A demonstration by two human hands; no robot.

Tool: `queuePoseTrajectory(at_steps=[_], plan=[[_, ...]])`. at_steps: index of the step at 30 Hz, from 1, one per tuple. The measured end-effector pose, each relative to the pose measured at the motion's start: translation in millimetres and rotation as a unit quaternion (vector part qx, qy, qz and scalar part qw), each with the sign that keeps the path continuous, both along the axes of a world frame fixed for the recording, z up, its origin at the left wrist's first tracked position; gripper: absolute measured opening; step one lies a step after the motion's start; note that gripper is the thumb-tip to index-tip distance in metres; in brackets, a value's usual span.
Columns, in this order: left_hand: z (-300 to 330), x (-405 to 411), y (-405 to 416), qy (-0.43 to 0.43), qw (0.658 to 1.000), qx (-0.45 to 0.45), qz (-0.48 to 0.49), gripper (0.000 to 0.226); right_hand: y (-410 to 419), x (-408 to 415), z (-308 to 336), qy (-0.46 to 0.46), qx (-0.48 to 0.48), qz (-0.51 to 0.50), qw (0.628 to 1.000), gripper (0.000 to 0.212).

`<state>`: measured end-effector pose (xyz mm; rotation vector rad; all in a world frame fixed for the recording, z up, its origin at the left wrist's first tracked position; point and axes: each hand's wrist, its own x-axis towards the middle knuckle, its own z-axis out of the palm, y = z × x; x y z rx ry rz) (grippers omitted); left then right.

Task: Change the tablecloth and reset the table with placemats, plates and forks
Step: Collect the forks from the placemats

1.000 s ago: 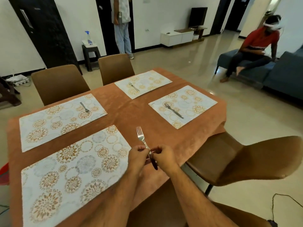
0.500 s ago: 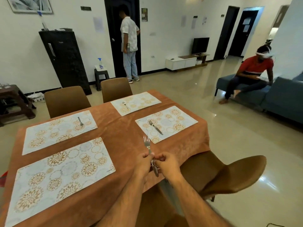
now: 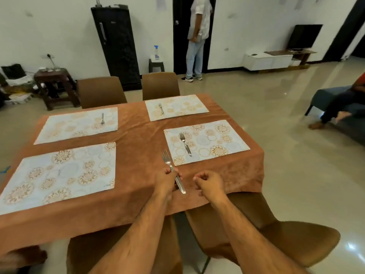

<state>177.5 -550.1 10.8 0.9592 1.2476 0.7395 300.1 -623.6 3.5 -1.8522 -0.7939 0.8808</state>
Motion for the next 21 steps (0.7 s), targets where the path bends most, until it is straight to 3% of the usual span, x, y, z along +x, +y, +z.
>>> queuePoseTrajectory(at_steps=[9, 16, 21], plan=[[-24.9, 67.1, 29.3, -0.008, 0.995, -0.018, 0.094, 0.014, 50.9, 101.1, -18.3, -0.006, -0.041, 0.061, 0.997, 0.014], [-66.2, 96.7, 74.6, 0.004, 0.994, -0.037, 0.106, 0.003, 128.0, 136.9, -47.8, -0.052, -0.062, 0.089, 0.993, 0.012], [-87.4, 130.7, 120.9, 0.010, 0.992, -0.042, 0.119, 0.010, 189.6, 156.1, -75.6, -0.091, -0.089, 0.106, 0.986, 0.018]])
